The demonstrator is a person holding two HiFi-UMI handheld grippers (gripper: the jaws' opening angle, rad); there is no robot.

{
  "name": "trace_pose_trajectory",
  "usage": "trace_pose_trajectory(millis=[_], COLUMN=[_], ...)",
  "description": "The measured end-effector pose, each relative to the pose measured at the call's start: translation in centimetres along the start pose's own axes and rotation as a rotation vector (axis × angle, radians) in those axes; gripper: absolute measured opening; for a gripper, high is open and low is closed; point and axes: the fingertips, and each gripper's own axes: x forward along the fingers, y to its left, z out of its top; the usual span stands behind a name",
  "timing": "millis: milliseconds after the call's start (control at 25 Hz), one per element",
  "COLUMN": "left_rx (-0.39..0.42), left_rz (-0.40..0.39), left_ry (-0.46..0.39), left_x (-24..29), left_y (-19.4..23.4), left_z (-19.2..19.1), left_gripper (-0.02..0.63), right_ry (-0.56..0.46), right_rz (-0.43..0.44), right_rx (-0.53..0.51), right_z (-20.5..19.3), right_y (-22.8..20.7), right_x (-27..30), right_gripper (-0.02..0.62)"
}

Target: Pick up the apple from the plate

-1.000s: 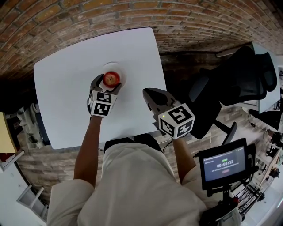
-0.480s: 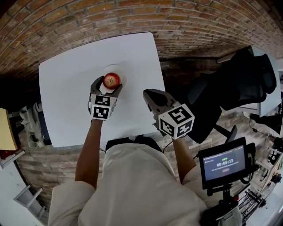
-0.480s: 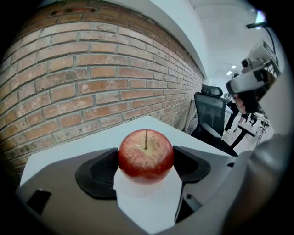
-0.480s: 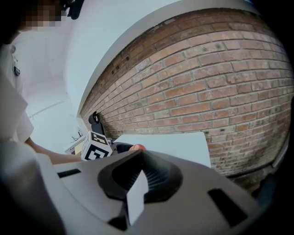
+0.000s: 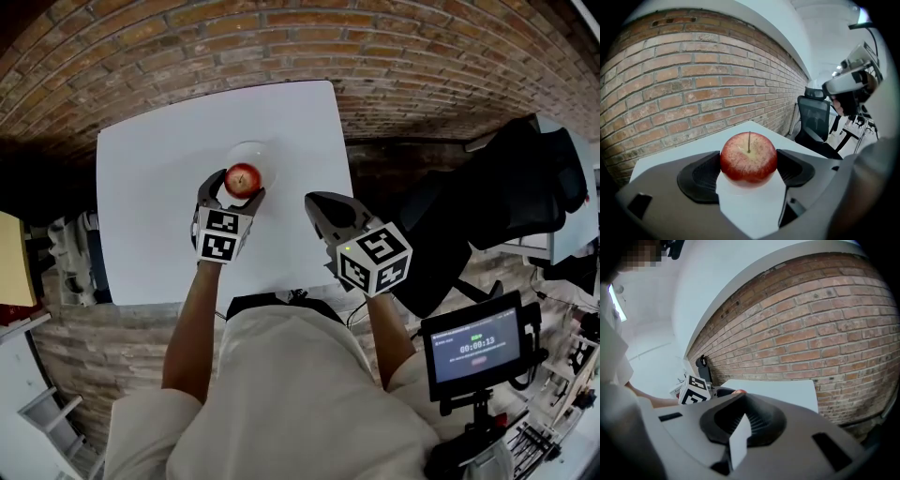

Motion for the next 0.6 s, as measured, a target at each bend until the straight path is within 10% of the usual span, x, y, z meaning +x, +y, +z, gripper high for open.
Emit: trace_pose_trajectory(millis=[600], left_rx=[-0.019], left_rz=[0.086], left_ry=[-0.084], left_x=[-4.9], left_y=[0.3], left_z=[1.9], left_gripper=[0.373], right_ry=[-0.025], right_rz=[0.066], right_rx=[-0.092], right_z=[1.9], right_y=[2.7], right_x=[-0.2], right_gripper=[0.003])
